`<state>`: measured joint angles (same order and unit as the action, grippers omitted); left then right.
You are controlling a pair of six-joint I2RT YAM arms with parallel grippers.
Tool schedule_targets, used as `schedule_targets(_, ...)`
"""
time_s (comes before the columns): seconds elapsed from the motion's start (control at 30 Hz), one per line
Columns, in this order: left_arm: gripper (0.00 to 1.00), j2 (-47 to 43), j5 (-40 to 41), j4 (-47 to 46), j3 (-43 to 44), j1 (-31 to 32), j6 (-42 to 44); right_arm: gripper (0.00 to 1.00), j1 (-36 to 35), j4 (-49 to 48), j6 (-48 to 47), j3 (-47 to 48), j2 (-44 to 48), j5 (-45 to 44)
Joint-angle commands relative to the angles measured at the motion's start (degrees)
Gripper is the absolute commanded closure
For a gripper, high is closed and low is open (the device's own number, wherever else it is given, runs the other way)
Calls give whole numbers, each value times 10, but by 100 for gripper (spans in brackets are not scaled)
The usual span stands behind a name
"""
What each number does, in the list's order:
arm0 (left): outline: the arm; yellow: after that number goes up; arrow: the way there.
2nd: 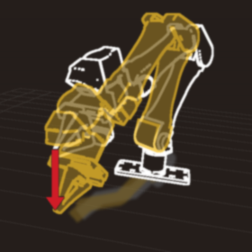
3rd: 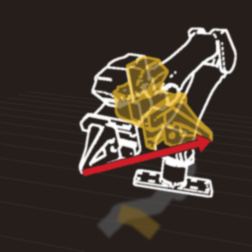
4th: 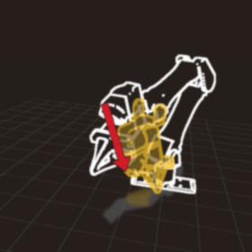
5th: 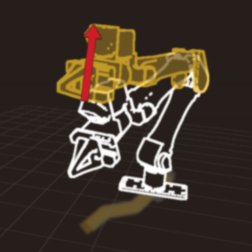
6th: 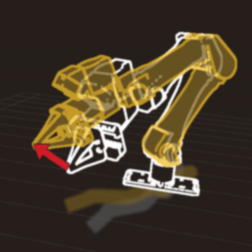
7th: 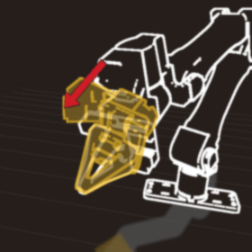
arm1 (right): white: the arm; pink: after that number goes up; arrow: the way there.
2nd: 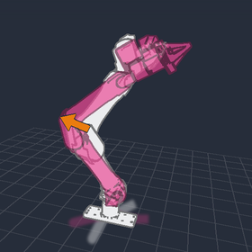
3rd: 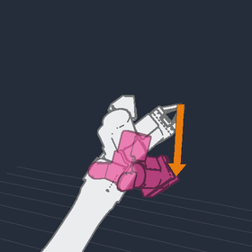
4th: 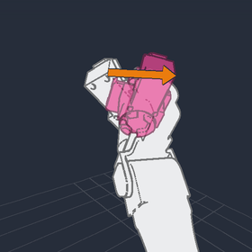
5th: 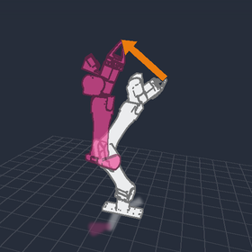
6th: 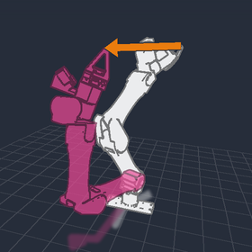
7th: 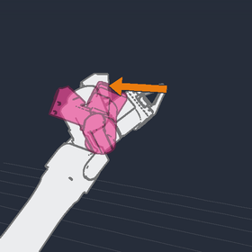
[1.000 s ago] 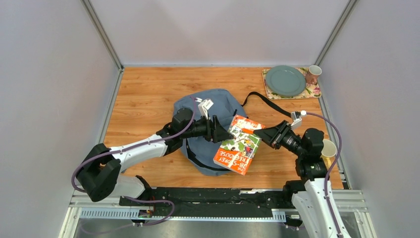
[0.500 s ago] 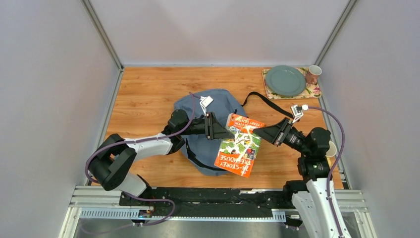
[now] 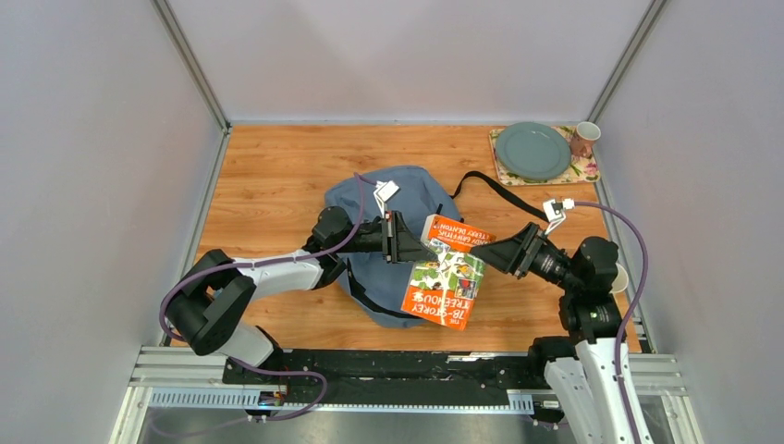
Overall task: Pack the student bag
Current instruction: Pick up the book from the center of the board.
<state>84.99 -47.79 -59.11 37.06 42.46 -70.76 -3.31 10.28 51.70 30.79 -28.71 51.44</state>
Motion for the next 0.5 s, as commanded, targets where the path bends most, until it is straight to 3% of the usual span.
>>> schedule_targets(0.0,100,-17,1,-73,22,0,-18,21,-8,-23,13,-20,28,34)
schedule_targets(0.23,100,62,-22,-284,55,0,-177,20,-20,-60,26,-41,18,48)
schedule_targets(0.4,100,73,-24,-300,57,1,-189,39,-43,-152,71,-43,5,75)
schedule_targets(0.43,100,72,-25,-300,57,1,-189,44,-47,-162,76,-42,4,74)
schedule_targets(0.47,100,72,-27,-300,58,1,-189,56,-49,-165,79,-41,3,73)
